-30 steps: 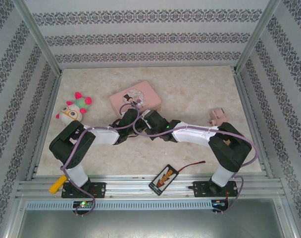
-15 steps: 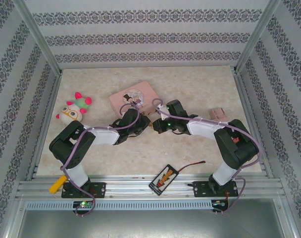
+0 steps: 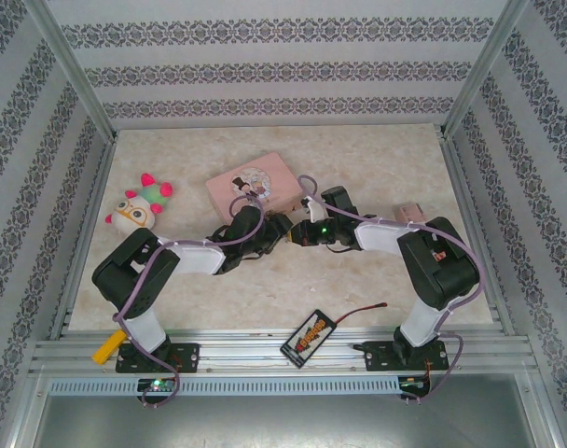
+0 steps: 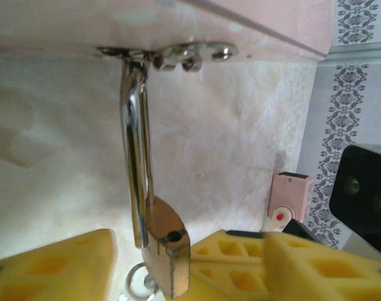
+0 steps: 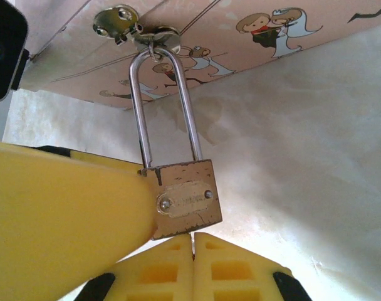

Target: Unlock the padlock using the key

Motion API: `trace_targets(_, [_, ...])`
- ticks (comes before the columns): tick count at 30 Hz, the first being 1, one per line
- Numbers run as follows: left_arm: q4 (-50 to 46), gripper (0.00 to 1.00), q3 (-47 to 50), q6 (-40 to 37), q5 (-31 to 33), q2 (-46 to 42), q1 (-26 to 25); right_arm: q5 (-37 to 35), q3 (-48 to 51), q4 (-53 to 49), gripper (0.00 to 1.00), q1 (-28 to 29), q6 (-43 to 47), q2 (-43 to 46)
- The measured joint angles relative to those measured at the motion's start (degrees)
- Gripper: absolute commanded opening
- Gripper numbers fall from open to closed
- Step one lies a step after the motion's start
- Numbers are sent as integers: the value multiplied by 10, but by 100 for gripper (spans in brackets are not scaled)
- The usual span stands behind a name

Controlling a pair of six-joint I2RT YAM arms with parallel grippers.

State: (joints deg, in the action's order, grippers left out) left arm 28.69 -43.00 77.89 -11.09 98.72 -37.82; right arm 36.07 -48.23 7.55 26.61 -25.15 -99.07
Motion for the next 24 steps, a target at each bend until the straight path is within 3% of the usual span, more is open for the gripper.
trace_targets(1, [-2, 100, 2, 1, 0, -3, 0, -1, 0, 0, 0, 0, 0, 0])
trace_targets(7, [-49, 99, 9, -3, 12, -47, 0, -22, -2, -9, 1, 0, 15, -5])
trace_targets(16, [-158, 99, 10, -53, 77, -164, 0, -52, -24, -22, 22, -2, 23, -49])
trace_targets(24, [-257, 99, 10, -95, 153, -250, 0, -91, -37, -30, 24, -2, 28, -48])
